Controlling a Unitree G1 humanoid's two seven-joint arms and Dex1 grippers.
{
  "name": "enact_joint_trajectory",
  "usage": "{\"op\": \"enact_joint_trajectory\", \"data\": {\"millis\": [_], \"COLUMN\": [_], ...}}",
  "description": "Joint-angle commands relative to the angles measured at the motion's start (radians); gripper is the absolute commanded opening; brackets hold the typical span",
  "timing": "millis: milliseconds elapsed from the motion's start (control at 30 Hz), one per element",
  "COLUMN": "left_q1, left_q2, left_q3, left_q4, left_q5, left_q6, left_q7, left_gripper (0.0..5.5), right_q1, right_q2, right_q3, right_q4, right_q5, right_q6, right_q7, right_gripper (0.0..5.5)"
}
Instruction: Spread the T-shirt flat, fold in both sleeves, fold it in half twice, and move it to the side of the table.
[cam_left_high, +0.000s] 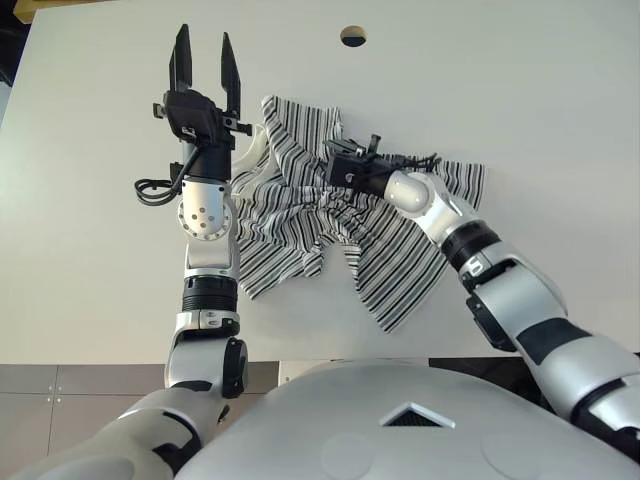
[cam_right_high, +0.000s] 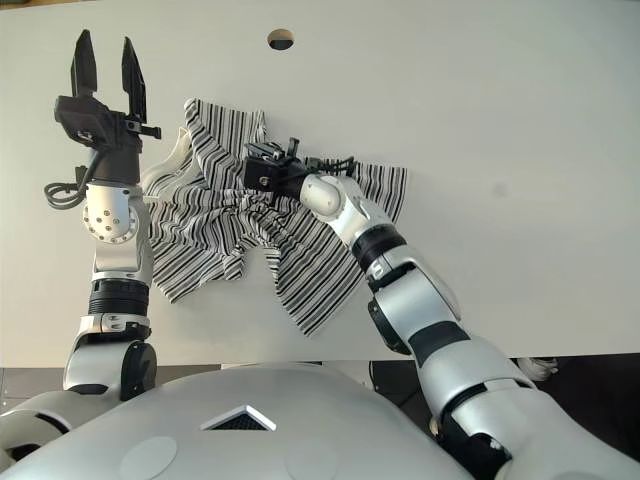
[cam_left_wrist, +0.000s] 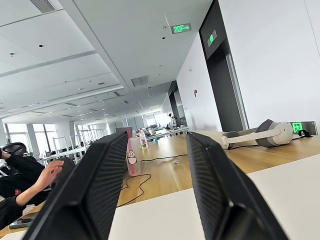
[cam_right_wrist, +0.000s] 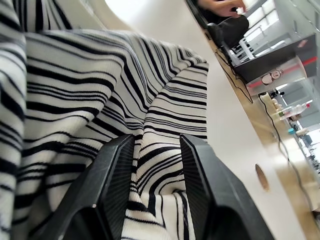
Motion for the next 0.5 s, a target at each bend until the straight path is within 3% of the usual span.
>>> {"op": "enact_joint_trajectory", "data": {"millis": [33,267,500], "left_q1": [-0.002,0.012,0.02], "left_q2": [-0.003,-0.01,0.059], "left_q3": [-0.011,-0.103,-0.331], "left_q4": [0.006,-0.006,-0.021], "left_q5": [0.028,0.074,0.403], "left_q6": [-0.013,-0.03,-0.054], "left_q7": [0.015,-0.034,-0.075], "left_gripper": [2.15,2.15,2.15], "right_q1": [-0.056,-0.071,-0.042], "right_q2": [-0.055,-0.295,-0.413], "right_q3": [0.016,-0.12,-0.19], "right_q4": [0.132,0.227,0.259], "right_q5": [-0.062,0.016,0.054], "right_q6": [0.104,0.178,0.204], "right_q7": [-0.075,-0.189,-0.187], "right_gripper": [1.7,1.7,1.7]}}
